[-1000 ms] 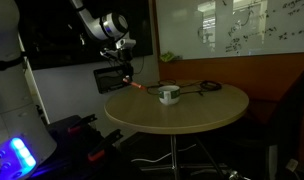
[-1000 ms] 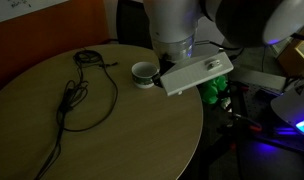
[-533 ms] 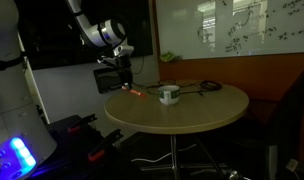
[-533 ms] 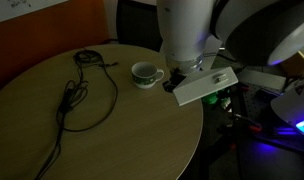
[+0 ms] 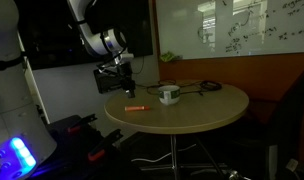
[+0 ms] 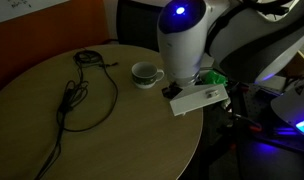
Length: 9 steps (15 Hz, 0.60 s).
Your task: Pick the marker from the cup and put it on the table
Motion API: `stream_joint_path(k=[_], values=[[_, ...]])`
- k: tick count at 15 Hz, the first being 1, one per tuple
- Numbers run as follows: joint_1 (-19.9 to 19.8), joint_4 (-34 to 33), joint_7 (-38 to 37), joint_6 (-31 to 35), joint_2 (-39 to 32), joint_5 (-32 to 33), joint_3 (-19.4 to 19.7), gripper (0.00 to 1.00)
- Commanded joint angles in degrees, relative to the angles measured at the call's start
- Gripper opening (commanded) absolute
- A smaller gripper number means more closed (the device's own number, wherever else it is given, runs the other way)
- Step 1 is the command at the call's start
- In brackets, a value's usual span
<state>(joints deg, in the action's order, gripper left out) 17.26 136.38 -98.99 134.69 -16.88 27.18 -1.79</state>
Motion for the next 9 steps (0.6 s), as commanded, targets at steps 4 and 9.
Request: stream_joint_path(k=[4, 9], values=[[-1.1, -2.39, -2.79, 3.24, 0.49, -0.35, 1.01, 0.87], [-5.03, -4.9, 11.06, 0.55, 3.23, -14.88, -1.15, 1.0]])
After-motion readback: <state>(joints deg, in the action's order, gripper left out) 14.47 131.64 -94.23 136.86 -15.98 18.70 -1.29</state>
